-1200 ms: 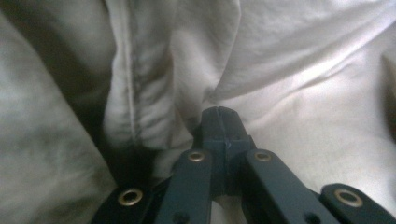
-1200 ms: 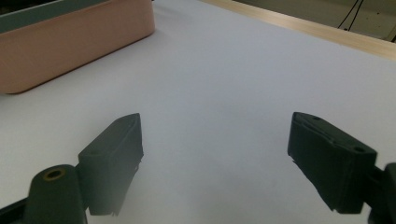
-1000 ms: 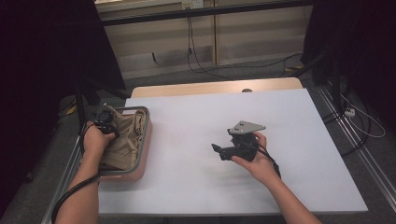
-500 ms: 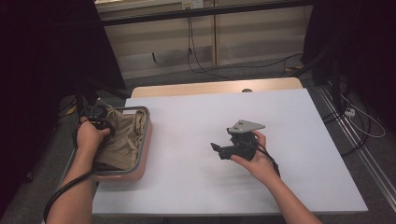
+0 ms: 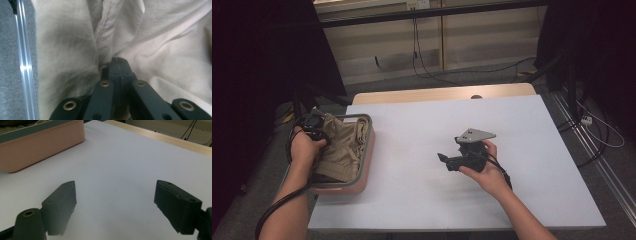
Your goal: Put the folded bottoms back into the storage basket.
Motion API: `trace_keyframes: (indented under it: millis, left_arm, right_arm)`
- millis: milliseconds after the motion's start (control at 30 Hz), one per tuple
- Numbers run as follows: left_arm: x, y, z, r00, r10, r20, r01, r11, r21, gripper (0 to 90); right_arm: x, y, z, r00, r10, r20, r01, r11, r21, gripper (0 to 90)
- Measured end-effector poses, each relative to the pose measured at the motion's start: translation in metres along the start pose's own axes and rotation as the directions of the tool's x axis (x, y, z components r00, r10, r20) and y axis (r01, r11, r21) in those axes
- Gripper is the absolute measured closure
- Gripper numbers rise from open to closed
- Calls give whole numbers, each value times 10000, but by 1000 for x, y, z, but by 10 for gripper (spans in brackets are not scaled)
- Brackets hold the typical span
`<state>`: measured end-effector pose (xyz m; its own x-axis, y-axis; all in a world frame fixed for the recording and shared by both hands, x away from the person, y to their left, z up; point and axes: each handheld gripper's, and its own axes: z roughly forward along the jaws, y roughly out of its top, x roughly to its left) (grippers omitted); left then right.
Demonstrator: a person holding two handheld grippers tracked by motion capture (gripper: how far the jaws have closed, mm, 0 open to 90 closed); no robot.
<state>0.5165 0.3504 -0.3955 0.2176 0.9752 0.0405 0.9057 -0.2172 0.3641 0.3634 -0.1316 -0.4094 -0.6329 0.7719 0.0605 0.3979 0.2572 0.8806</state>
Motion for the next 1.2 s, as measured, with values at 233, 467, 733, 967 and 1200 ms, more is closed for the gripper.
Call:
trace_keyframes:
  millis: [233, 467, 733, 967, 1200]
  left_arm:
    - [1, -2, 8, 9999, -84, 111, 83, 9999, 116, 900]
    - [-2, -6, 19, 9998, -136, 110, 133, 9995, 296, 900]
    - [-4, -7, 18, 9998, -115, 155, 112, 9998, 187, 900]
    - [-5, -4, 2, 9991, 51, 411, -55, 9999, 92, 900]
    - [-15, -4, -21, 9963, 565, 647, -544, 9980, -332, 900]
  right_arm:
    - [-1, 0, 0, 10000, -36, 27, 35, 10000, 34, 173]
    - [0, 0, 0, 10000, -41, 34, 41, 10000, 43, 172]
    - [-2, -3, -2, 10000, 22, 90, -23, 10000, 37, 172]
    - [-2, -2, -5, 9999, 13, 99, -13, 10000, 19, 172]
    - [-5, -6, -9, 9998, 75, 194, -75, 10000, 5, 172]
